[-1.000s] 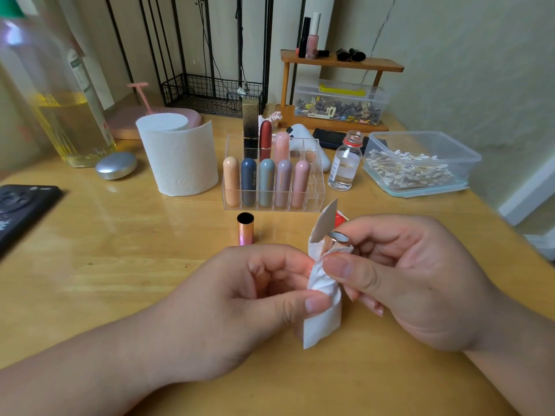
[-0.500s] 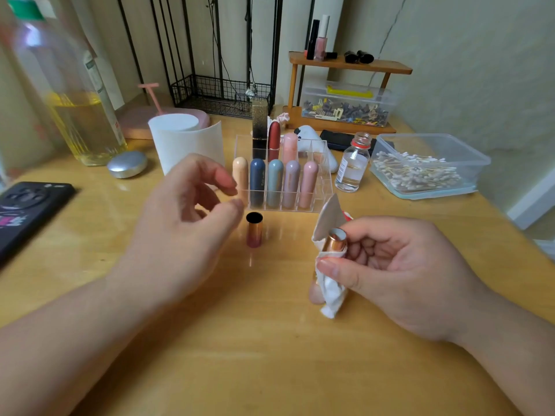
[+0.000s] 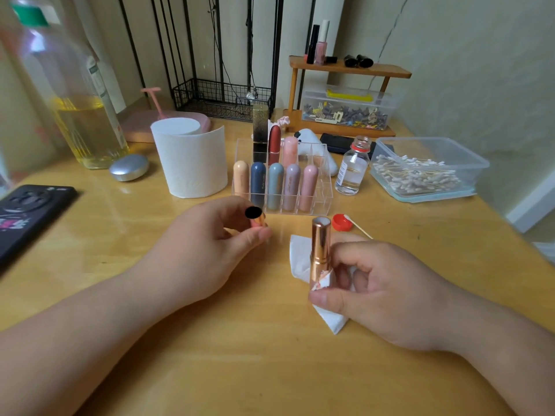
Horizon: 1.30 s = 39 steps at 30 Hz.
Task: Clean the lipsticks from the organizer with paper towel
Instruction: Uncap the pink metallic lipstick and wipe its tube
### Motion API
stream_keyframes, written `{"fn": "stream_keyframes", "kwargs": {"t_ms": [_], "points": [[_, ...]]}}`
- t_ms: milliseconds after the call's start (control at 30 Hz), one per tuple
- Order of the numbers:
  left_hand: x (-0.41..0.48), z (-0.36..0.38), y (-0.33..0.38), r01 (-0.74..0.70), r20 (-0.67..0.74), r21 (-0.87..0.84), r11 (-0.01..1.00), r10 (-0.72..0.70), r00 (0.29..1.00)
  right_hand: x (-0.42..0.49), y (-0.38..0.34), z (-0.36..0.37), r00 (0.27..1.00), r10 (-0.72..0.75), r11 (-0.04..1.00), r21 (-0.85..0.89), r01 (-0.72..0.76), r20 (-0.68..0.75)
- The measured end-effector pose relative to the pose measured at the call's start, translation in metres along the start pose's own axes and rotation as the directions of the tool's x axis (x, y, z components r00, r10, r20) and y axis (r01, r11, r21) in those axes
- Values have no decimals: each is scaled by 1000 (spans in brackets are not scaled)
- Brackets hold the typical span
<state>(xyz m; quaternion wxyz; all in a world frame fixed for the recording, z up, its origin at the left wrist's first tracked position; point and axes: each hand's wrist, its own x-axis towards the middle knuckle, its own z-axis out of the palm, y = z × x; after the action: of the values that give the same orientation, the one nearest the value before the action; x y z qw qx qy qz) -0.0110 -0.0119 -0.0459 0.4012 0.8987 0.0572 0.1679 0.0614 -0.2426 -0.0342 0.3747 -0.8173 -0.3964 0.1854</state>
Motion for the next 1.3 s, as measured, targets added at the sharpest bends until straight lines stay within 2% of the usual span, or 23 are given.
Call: {"fn": "stream_keyframes", "kwargs": {"t_ms": [133, 200, 233, 300, 367, 433, 500, 633, 833, 1033, 1167, 1300], "points": [[-1, 3, 2, -33, 49, -318, 948, 52, 997, -4, 0, -7, 1000, -18, 996, 82, 18, -1], [-1, 3, 4, 13, 88, -464, 886, 32, 996, -6, 1, -10, 1000, -19, 994, 104, 16, 25], [-1, 2, 5, 61, 113, -548, 834, 1, 994, -7, 0, -12, 999, -20, 995, 102, 17, 34], [0, 1, 7, 157, 166, -736, 658, -49, 985, -7, -3, -13, 999, -33, 993, 119, 28, 39], [1, -1, 10, 209, 204, -842, 498, -65, 977, -7, -4, -13, 998, -55, 986, 156, 49, 36], [1, -1, 11, 229, 222, -886, 404, -63, 973, -8, -5, -12, 996, -79, 983, 168, 73, 33], [0, -1, 12, 230, 228, -904, 360, -50, 972, -8, -4, -12, 994, -100, 984, 154, 93, 43], [-1, 0, 12, 206, 216, -915, 347, -12, 976, -8, -5, -12, 991, -130, 970, 211, 118, 44], [-1, -1, 13, 176, 174, -923, 341, -35, 984, -9, -5, -14, 988, -156, 953, 261, 155, -18], [-4, 4, 10, 116, 151, -890, 442, 45, 987, -9, -6, -11, 990, -134, 971, 205, 123, 43], [-7, 11, 10, 66, 121, -831, 552, 63, 991, -8, -8, -7, 994, -102, 981, 172, 94, 37], [-11, 16, 16, 105, 142, -848, 519, 32, 989, -8, -11, -1, 996, -89, 982, 170, 86, 5]]}}
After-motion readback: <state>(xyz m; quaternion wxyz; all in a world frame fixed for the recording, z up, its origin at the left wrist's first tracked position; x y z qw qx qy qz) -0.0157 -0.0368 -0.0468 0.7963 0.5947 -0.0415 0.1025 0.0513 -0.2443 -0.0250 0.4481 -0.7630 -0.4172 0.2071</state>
